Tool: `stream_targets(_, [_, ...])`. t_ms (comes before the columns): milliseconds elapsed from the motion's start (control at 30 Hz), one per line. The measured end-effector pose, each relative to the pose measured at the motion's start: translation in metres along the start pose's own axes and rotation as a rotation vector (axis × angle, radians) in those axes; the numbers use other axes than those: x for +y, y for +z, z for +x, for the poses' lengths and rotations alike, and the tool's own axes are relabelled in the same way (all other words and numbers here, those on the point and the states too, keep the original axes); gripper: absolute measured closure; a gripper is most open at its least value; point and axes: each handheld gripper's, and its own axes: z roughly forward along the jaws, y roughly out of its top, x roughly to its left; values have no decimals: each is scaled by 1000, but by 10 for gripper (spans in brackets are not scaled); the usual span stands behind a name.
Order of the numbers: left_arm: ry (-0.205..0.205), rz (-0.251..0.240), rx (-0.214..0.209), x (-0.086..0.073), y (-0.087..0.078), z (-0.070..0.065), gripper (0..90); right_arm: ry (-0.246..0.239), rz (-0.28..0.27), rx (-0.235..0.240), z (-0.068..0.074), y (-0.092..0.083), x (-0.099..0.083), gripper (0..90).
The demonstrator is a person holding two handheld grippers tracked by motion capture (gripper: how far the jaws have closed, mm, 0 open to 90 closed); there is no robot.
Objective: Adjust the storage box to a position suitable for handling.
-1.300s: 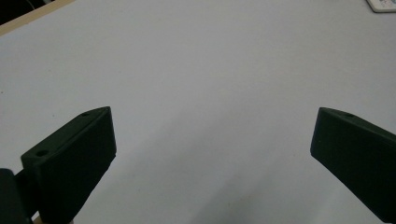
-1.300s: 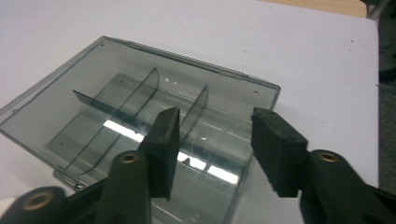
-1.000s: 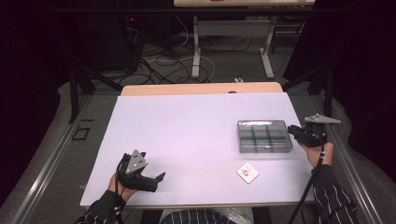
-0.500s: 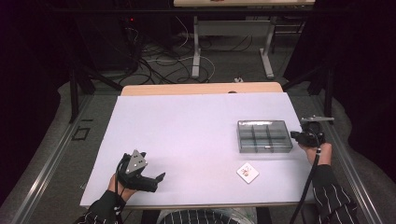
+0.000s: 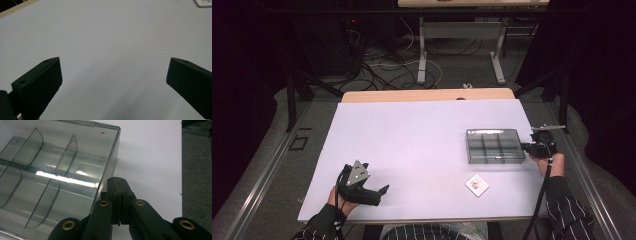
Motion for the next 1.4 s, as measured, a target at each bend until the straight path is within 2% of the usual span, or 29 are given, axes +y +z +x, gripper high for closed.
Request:
stream_targets(333, [-3,1,-1,0,0,0,3,20,2,16,5,1,0,900])
stream_targets(800, [-2,-1,8,0,0,0,3,-18,4,64,32,7,5,900])
stream_targets(1167, [-1,-1,10,0,0,0,3,-53,9,77,48,12,10,900])
stream_targets(1400, [-4,1,14,0,0,0,3,-101,5,86,63,16,13,900])
